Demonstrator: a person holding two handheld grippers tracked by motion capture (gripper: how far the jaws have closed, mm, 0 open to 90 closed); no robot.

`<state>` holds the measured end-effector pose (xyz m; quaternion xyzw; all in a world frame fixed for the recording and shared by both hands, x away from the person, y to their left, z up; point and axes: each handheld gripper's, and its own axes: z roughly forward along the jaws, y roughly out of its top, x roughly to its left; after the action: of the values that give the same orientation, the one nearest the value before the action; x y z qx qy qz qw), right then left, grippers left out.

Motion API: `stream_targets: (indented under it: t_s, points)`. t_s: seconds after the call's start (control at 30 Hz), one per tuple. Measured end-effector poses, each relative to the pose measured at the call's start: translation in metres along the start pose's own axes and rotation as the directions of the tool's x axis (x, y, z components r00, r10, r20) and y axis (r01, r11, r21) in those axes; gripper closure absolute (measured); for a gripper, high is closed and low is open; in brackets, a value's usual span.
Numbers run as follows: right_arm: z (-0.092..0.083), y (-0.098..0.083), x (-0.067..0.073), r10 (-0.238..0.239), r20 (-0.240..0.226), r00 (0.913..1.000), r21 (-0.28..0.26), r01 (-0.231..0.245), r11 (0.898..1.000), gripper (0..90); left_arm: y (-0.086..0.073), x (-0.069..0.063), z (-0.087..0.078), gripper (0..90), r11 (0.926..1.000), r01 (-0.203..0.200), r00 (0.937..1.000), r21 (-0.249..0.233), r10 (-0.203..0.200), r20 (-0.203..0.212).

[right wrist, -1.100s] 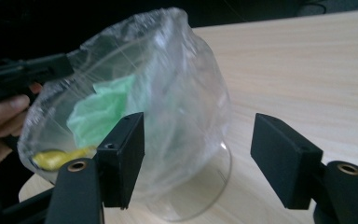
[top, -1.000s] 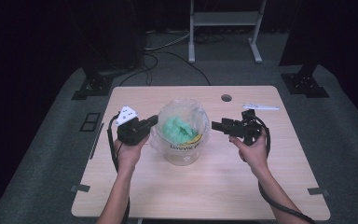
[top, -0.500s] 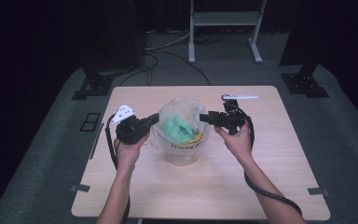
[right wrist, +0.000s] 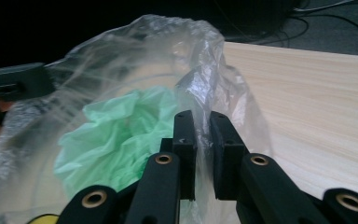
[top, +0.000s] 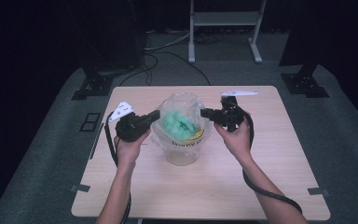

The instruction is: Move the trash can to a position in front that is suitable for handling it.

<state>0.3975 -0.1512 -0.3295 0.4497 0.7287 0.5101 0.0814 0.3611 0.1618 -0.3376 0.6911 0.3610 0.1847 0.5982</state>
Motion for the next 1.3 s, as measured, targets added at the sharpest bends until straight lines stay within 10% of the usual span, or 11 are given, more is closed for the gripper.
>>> stream_targets:
  t_s: [0.53, 0.73, 0.97, 1.07, 1.3]
  points:
    - [0.015, 0.012, 0.012, 0.073, -0.180, 0.9808, 0.063, -0.063, 0.996, 81.0, -0.006, -0.034, 0.028, 89.9, 0.9958, -0.078, 0.9952, 0.048, 0.075, 0.063]
    - [0.028, 0.015, 0.005, 0.193, -0.286, 0.9386, 0.090, -0.174, 0.981, 78.8, -0.009, -0.040, 0.033, 89.9, 0.9928, -0.101, 0.9927, 0.065, 0.096, 0.074]
    - [0.038, 0.014, -0.003, 0.316, -0.390, 0.8649, 0.140, -0.284, 0.949, 70.8, -0.012, -0.041, 0.036, 89.8, 0.9905, -0.112, 0.9918, 0.079, 0.107, 0.070]
    - [0.042, 0.015, -0.002, 0.319, -0.389, 0.8644, 0.152, -0.281, 0.948, 66.9, -0.012, -0.043, 0.038, 89.8, 0.9898, -0.117, 0.9910, 0.081, 0.111, 0.075]
    - [0.051, 0.017, 0.008, 0.289, -0.345, 0.8927, 0.176, -0.241, 0.954, 68.5, -0.011, -0.047, 0.039, 89.7, 0.9868, -0.135, 0.9886, 0.089, 0.128, 0.080]
